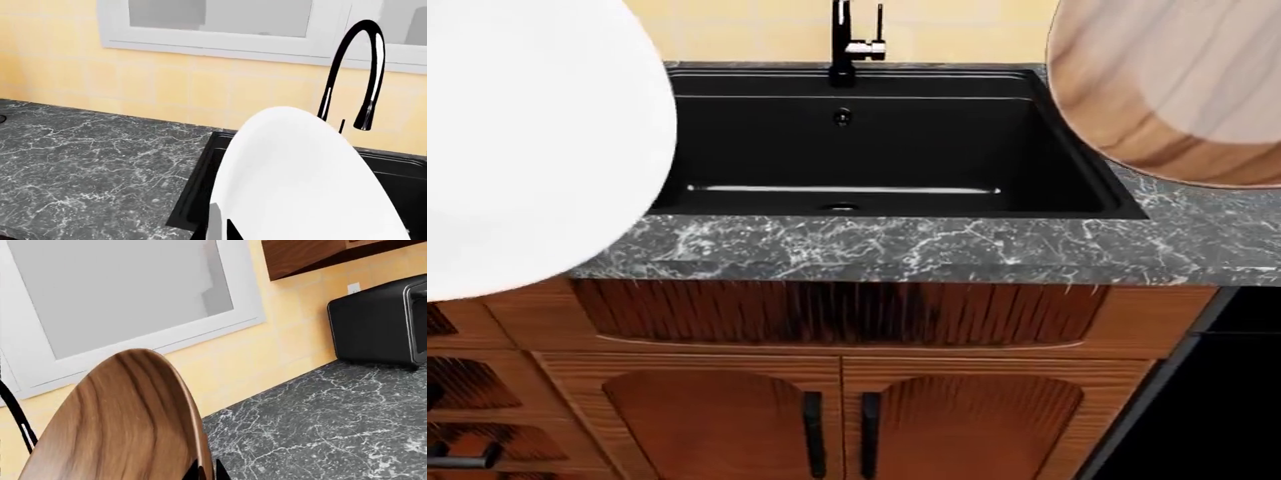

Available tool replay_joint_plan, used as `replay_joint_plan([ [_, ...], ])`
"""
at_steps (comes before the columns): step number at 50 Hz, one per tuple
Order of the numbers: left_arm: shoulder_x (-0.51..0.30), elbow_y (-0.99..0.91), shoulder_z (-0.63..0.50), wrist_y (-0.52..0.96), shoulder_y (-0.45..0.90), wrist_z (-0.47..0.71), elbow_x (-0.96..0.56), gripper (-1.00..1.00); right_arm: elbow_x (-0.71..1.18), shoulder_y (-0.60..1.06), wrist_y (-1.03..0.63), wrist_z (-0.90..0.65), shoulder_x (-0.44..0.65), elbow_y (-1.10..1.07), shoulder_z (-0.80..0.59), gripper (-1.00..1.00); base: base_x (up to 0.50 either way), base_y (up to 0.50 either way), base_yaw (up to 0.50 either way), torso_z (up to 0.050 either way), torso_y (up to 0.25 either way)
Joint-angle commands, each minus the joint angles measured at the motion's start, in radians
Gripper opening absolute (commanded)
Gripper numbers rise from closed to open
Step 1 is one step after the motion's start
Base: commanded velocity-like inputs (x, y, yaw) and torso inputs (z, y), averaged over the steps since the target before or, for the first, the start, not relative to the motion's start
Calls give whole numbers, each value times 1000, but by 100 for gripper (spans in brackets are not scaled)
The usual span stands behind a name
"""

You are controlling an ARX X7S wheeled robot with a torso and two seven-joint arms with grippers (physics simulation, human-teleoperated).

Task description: Stack the bowls in the sink.

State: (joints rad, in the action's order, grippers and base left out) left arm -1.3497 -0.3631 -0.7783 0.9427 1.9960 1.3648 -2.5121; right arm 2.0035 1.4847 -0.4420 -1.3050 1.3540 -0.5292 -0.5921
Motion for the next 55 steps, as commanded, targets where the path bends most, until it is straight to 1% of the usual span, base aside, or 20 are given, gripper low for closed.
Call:
replay_joint_plan([
  [1, -48, 15, 22, -18, 22, 26, 29, -100, -20, 15, -4, -17, -15, 16, 7, -100, 134, -498, 0, 0, 0],
  [3, -60, 18, 28, -17, 28, 36, 33, -100, -17, 22, -14, -24, -25, 20, 4, -100, 69, -364, 0, 0, 0],
  [6, -83, 23, 35, -15, 35, 49, 37, -100, -21, 48, -60, -41, -43, 28, -6, -100, 0, 0, 0, 0, 0],
  [12, -120, 35, 49, -5, 45, 69, 44, -100, -22, 76, -102, -58, -71, 45, -17, -100, 0, 0, 0, 0, 0],
  [31, -132, 47, 66, 7, 43, 78, 64, -100, -57, 55, -65, -83, -80, 51, -14, -100, 12, 0, 0, 1, 1],
  [42, -137, 46, 72, 5, 36, 76, 69, -100, -65, 67, -78, -75, -101, 57, -16, -100, 469, -102, 0, 0, 0],
  [55, -143, 38, 79, 3, 27, 77, 66, -100, -72, 57, -74, -75, -95, 47, -15, -100, 502, -113, 0, 0, 2],
])
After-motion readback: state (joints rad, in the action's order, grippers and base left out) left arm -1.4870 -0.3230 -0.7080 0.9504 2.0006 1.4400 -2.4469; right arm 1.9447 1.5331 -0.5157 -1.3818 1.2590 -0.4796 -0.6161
